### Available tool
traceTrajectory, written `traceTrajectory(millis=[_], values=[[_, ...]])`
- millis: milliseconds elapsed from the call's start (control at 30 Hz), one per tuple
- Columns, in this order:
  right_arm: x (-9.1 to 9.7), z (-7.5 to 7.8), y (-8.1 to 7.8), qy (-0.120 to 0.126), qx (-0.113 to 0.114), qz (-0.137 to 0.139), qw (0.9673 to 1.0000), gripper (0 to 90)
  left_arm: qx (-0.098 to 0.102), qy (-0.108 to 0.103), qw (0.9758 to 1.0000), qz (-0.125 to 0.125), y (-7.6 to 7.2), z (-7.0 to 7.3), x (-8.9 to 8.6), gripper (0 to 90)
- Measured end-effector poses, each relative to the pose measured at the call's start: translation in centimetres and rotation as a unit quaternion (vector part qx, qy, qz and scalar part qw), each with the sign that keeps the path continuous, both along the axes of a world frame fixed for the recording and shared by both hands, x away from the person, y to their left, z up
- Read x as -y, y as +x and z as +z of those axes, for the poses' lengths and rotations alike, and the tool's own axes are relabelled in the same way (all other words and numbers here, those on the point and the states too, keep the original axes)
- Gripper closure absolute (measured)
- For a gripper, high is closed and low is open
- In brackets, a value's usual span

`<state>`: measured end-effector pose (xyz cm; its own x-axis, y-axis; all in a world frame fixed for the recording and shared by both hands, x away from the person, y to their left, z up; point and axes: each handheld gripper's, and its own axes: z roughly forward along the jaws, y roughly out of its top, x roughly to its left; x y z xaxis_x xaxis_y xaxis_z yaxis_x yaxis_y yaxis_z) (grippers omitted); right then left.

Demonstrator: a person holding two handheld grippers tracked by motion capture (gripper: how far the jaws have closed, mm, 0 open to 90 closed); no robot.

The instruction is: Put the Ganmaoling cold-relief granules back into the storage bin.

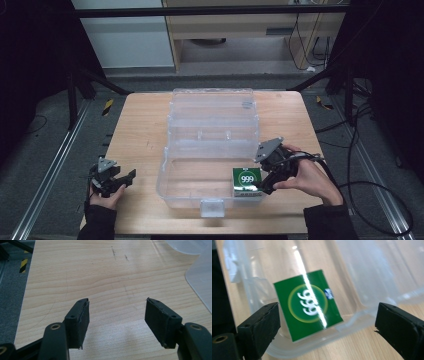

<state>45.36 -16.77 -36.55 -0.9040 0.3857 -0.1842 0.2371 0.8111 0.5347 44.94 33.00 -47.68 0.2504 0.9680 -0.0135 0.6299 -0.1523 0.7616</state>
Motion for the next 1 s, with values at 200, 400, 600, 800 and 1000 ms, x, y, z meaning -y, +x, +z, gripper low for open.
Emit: traceTrajectory(millis=[200,400,600,800,1000], values=[[2.7,-0.5,-0.5,0.050,0.021,-0.049,0.9973,4.3,0.000,0.001,1.0000,0.000,0.0,0.0,0.0,35.7],[5.1,-1.6,-0.9,0.102,0.043,-0.110,0.9878,3.0,0.000,0.002,1.0000,0.000,0.0,0.0,0.0,35.7],[6.7,-2.9,-0.9,0.139,0.054,-0.170,0.9740,2.5,0.003,0.004,1.0000,-0.003,0.0,-0.1,0.2,35.1],[8.5,-4.1,-0.5,0.167,0.059,-0.236,0.9556,2.1,0.007,0.006,0.9999,-0.005,0.0,-0.1,0.2,34.5],[10.4,-6.2,-0.1,0.190,0.065,-0.301,0.9321,2.1,0.006,0.008,0.9999,-0.006,0.1,-0.2,0.2,34.5]])
